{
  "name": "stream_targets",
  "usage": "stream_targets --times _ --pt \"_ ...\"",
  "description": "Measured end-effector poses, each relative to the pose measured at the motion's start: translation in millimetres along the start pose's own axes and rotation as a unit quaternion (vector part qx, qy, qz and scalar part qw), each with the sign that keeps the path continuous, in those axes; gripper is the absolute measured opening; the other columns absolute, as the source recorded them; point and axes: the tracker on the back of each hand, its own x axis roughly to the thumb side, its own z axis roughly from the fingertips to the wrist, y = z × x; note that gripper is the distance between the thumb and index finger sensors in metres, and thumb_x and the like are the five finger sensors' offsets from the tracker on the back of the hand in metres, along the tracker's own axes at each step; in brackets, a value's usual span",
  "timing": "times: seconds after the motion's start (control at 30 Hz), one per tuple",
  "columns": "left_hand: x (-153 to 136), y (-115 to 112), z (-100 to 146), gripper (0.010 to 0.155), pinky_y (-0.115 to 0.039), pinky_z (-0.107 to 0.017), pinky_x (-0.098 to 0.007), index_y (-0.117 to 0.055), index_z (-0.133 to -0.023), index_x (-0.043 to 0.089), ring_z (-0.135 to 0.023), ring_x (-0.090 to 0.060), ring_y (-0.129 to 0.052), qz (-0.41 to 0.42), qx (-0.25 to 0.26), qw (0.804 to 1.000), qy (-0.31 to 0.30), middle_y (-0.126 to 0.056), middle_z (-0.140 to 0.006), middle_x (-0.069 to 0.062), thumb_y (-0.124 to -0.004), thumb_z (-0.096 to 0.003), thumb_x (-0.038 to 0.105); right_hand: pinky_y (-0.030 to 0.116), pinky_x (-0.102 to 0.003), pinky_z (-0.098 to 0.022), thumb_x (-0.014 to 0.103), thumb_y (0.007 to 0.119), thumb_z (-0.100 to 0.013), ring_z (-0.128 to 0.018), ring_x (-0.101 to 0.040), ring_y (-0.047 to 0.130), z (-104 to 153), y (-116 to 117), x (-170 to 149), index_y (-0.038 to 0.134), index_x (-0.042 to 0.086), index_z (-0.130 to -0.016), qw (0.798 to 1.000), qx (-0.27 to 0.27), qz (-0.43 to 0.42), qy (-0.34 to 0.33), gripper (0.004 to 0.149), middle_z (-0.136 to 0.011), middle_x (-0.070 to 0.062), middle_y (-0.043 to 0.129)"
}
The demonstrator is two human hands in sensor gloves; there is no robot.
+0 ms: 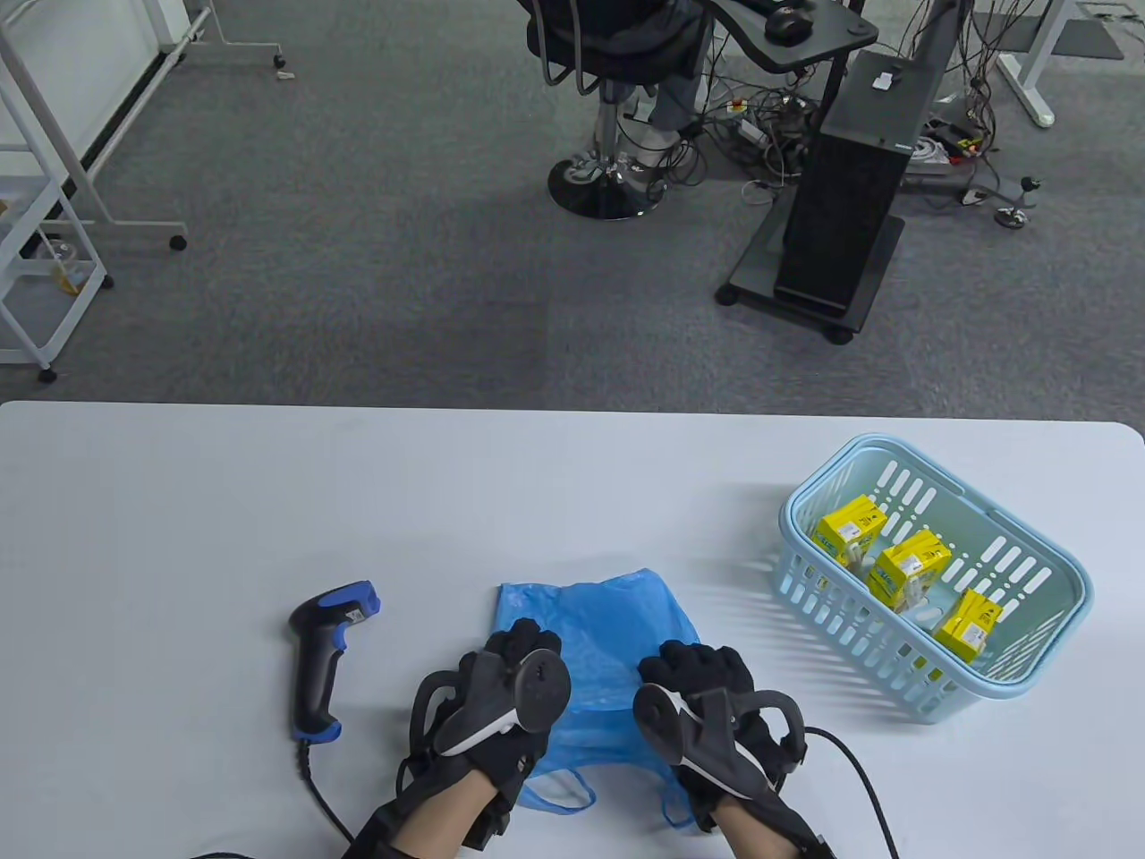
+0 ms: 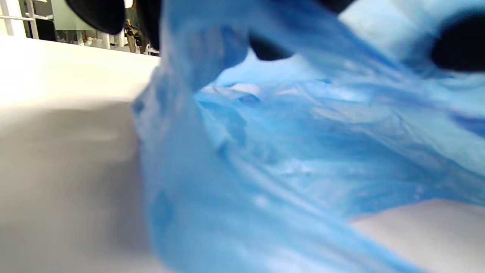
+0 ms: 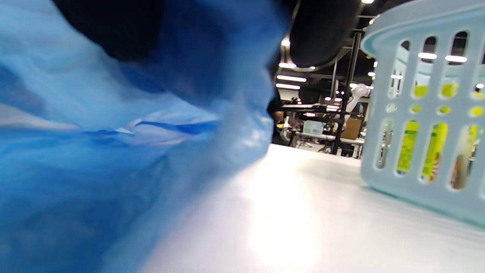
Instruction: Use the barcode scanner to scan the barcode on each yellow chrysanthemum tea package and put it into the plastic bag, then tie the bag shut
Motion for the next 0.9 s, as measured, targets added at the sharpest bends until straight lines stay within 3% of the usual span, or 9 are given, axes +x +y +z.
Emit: stream_targets --times 0.17,0.33,0.37,0.43,0.5,0.67,0.73,0.8,0.9 --pt "-7.0 2.1 -1.1 0.053 -0.056 -0.067 -0.067 -0.075 -0.102 0.024 -0.103 -0.046 -0.067 -0.044 -0.019 0.999 0.011 -0.061 -0.113 -0.017 -0.08 -0.0488 0.027 0.063 -0.055 -0.067 0.036 0.08 -0.034 -0.09 -0.03 0.078 -0.7 4.8 -1.0 0.072 0.031 -0.076 0.999 0.011 0.032 -0.001 0.043 -0.1 -0.008 0.067" --pt "-10.2 2.8 0.8 0.04 -0.059 -0.067 -0.066 -0.087 -0.087 0.028 -0.101 -0.045 -0.072 -0.042 -0.003 0.999 0.007 -0.07 -0.11 -0.014 -0.081 -0.048 0.033 0.066 -0.054 -0.066 0.032 0.079 -0.034 -0.081 -0.024 0.088 -2.0 6.3 -5.1 0.071 0.031 -0.075 1.0 0.01 0.011 0.005 0.041 -0.088 0.001 0.081" --pt "-9.7 3.0 0.8 0.04 -0.06 -0.067 -0.066 -0.087 -0.087 0.028 -0.1 -0.045 -0.074 -0.05 -0.001 0.999 0.002 -0.071 -0.11 -0.015 -0.083 -0.0475 0.034 0.066 -0.053 -0.066 0.031 0.078 -0.035 -0.077 -0.021 0.09 -2.0 6.4 -5.6 0.071 0.031 -0.077 1.0 0.006 0.007 0.007 0.043 -0.083 0.002 0.084" --pt "-8.1 3.2 1.5 0.04 -0.064 -0.066 -0.063 -0.083 -0.085 0.031 -0.097 -0.042 -0.08 -0.065 0.013 0.998 -0.005 -0.079 -0.105 -0.013 -0.085 -0.0458 0.038 0.065 -0.053 -0.066 0.03 0.078 -0.035 -0.068 -0.021 0.091 -2.6 7.6 -5.9 0.059 0.031 -0.097 1.0 0.013 0.005 0.004 0.064 -0.074 0.004 0.086" --pt "-6.5 2.8 1.7 0.038 -0.069 -0.064 -0.06 -0.081 -0.083 0.032 -0.091 -0.038 -0.089 -0.064 0.011 0.998 -0.009 -0.09 -0.095 -0.008 -0.087 -0.045 0.038 0.063 -0.055 -0.067 0.032 0.078 -0.035 -0.065 -0.021 0.089 -2.5 8.7 -5.8 0.053 0.03 -0.101 0.999 0.027 0.016 0.0 0.071 -0.072 0.004 0.085" --pt "-0.9 2.6 1.7 0.037 -0.073 -0.061 -0.057 -0.079 -0.08 0.031 -0.075 -0.025 -0.099 -0.084 0.034 0.996 -0.018 -0.095 -0.077 -0.001 -0.089 -0.0443 0.034 0.063 -0.055 -0.066 0.035 0.08 -0.033 -0.059 -0.021 0.088 -3.4 10.1 -4.7 0.086 0.033 -0.077 0.999 0.034 0.023 -0.004 0.045 -0.066 0.003 0.085" --pt "0.3 2.1 2.2 0.042 -0.072 -0.062 -0.056 -0.077 -0.085 0.032 -0.072 -0.025 -0.097 -0.087 0.032 0.995 -0.02 -0.094 -0.077 -0.001 -0.088 -0.0447 0.035 0.06 -0.056 -0.068 0.036 0.082 -0.032 -0.063 -0.022 0.085 -4.3 9.0 -5.1 0.084 0.033 -0.075 0.999 0.036 0.021 -0.002 0.044 -0.067 0.005 0.083" --pt "0.9 1.7 2.1 0.056 -0.071 -0.062 -0.056 -0.072 -0.099 0.034 -0.07 -0.024 -0.095 -0.087 0.031 0.995 -0.024 -0.092 -0.075 -0.001 -0.087 -0.0451 0.035 0.055 -0.059 -0.07 0.037 0.084 -0.031 -0.075 -0.025 0.08 -3.8 9.0 -4.5 0.078 0.035 -0.072 0.999 0.039 0.021 -0.005 0.042 -0.075 0.003 0.078" --pt "3.6 1.0 3.1 0.047 -0.07 -0.062 -0.057 -0.082 -0.093 0.035 -0.066 -0.023 -0.093 -0.094 0.036 0.995 -0.029 -0.089 -0.07 0.0 -0.085 -0.0462 0.035 0.05 -0.064 -0.071 0.035 0.082 -0.032 -0.093 -0.031 0.07 -2.9 9.0 -1.5 0.076 0.033 -0.068 0.999 0.04 0.02 -0.007 0.036 -0.098 -0.004 0.069"
